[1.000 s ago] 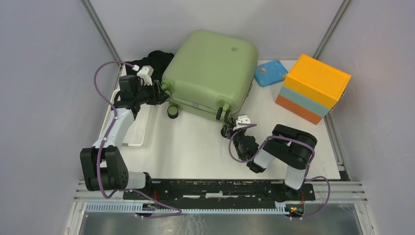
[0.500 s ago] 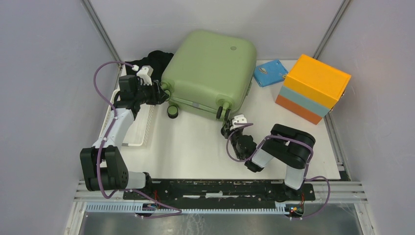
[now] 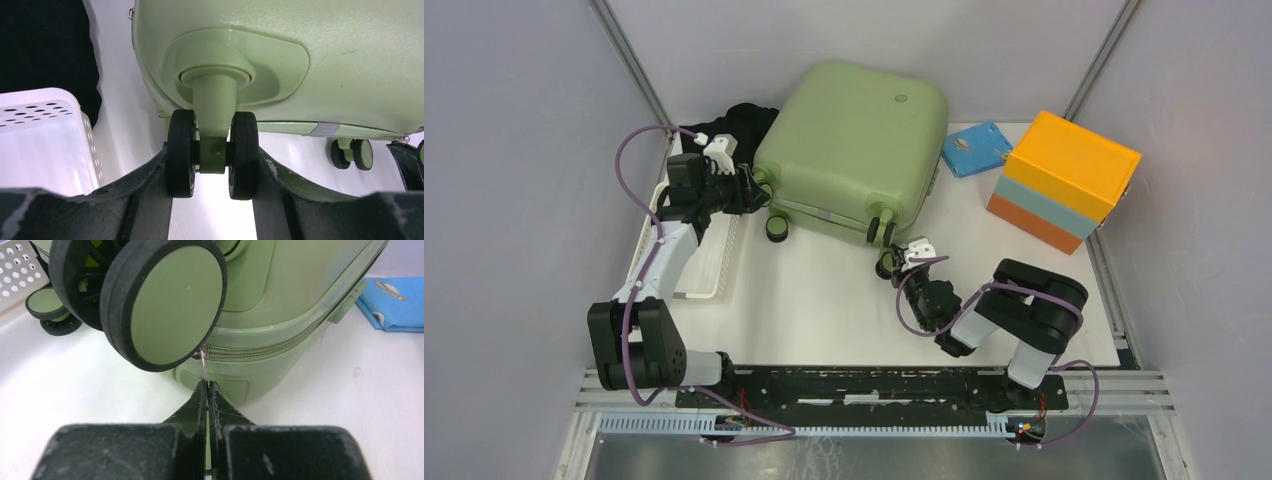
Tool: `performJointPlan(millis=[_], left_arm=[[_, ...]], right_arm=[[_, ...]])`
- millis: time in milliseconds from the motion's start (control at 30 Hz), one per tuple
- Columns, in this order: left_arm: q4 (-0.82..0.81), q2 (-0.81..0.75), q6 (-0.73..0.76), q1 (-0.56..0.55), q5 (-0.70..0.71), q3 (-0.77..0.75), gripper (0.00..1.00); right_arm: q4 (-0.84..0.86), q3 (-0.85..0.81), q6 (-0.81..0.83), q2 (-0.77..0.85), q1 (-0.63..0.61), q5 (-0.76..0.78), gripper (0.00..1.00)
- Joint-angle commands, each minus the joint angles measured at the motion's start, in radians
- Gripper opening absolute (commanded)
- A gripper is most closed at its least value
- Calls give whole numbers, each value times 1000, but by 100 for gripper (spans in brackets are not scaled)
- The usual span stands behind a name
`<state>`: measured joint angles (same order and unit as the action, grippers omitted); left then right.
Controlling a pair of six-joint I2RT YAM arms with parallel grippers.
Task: Open, take out, and arrange the luggage
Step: Unzip the luggage at the center of the board.
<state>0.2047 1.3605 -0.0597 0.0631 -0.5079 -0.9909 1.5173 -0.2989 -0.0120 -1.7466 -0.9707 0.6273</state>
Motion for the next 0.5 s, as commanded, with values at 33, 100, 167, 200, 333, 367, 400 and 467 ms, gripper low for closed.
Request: performJointPlan(millis=[33,100,167,200,333,367,400,467], left_arm=[[-24,-40,-26,12,0,-3,25],[-23,-40,-25,13,3,-3,25],[-24,-39,-24,13,6,-3,25],[-24,-40,-25,12,6,-3,25],[-22,-38,-25,12,8,-3,25],[-22,-37,-23,12,9,-3,25],[-21,-36,-24,12,8,-4,25],[-22,-37,-24,12,10,-3,25]], right_arm=[[422,13,134,62,32,134,0],[396,8,167,68,32,150,0],[375,4,196,70,33,167,0],[374,2,216,71,33,176,0],[365,13,247,81,40,200,0],[362,17,248,86,42,202,0],[360,23,249,89,46,204,0],[362,36,252,95,47,201,0]])
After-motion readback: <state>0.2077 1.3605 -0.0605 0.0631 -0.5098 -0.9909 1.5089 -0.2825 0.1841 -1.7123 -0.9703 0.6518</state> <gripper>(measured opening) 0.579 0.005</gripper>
